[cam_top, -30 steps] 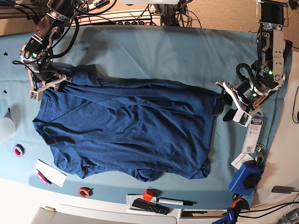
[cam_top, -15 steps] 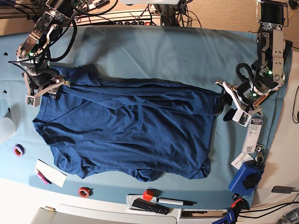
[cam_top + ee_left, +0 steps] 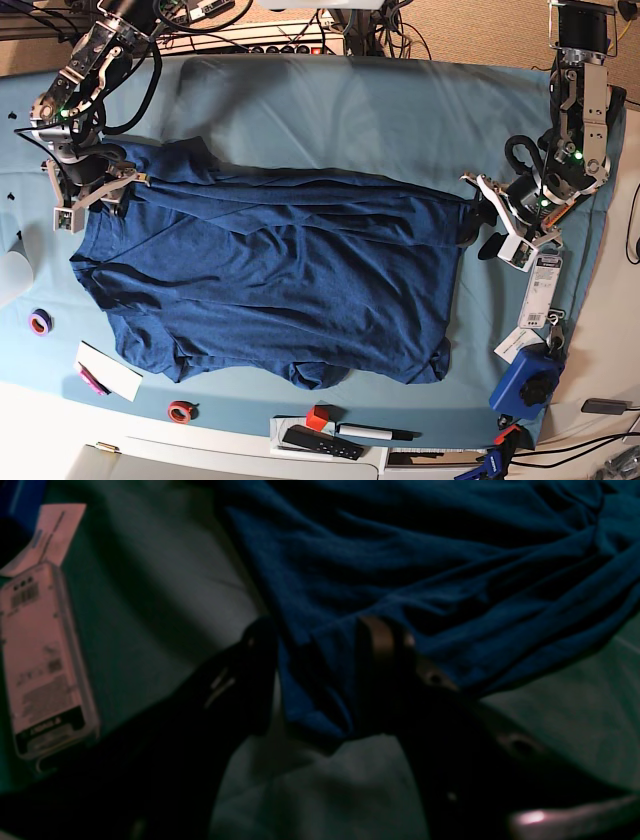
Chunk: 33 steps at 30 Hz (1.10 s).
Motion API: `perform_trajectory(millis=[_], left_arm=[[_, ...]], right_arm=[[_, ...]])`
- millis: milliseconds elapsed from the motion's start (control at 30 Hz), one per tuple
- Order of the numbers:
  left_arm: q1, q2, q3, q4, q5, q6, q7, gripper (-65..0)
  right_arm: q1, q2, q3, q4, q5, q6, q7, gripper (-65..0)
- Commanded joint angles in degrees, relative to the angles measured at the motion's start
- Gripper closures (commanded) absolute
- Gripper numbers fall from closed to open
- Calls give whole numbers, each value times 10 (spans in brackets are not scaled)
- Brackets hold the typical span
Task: Layout the t-shirt on the table in an organized manner, then fold the t-shirt properly
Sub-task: 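Release the right gripper and move it to the shirt shoulder corner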
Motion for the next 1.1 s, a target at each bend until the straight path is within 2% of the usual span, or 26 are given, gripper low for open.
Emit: perform_trajectory(millis=[0, 167, 267, 333, 467, 533, 733, 867, 1067], left_arm=[[-9, -8, -4, 9, -6, 0, -14, -261], [-9, -8, -4, 9, -7, 2, -16, -260], [-9, -8, -4, 9, -7, 2, -20, -260], [-9, -8, -4, 9, -14, 2, -20, -260], [-9, -7, -4, 9, -36, 2, -20, -260], [-9, -5, -4, 9, -41, 1, -22, -260], [-9, 19, -4, 9, -41, -3, -22, -260], [-9, 27, -4, 9, -41, -18, -30, -260], [-9, 30, -4, 9, -41, -18, -29, -260]], right_arm=[[0, 8, 2, 26, 6, 2, 20, -262], [-49, 8, 2, 108, -15, -2, 36, -262], [-89, 8, 6, 146, -58, -33, 62, -262], [-112, 8, 19, 156, -52, -58, 73, -262], [-141, 3, 89, 154, 65, -67, 77, -262], [-143, -11, 142, 154, 115, -66, 77, -262], [-138, -55, 280, 98, 260, -35, 78, -262], [-126, -61, 294, 2, 329, -19, 59, -262], [-86, -62, 293, -104, 347, -19, 52, -262]])
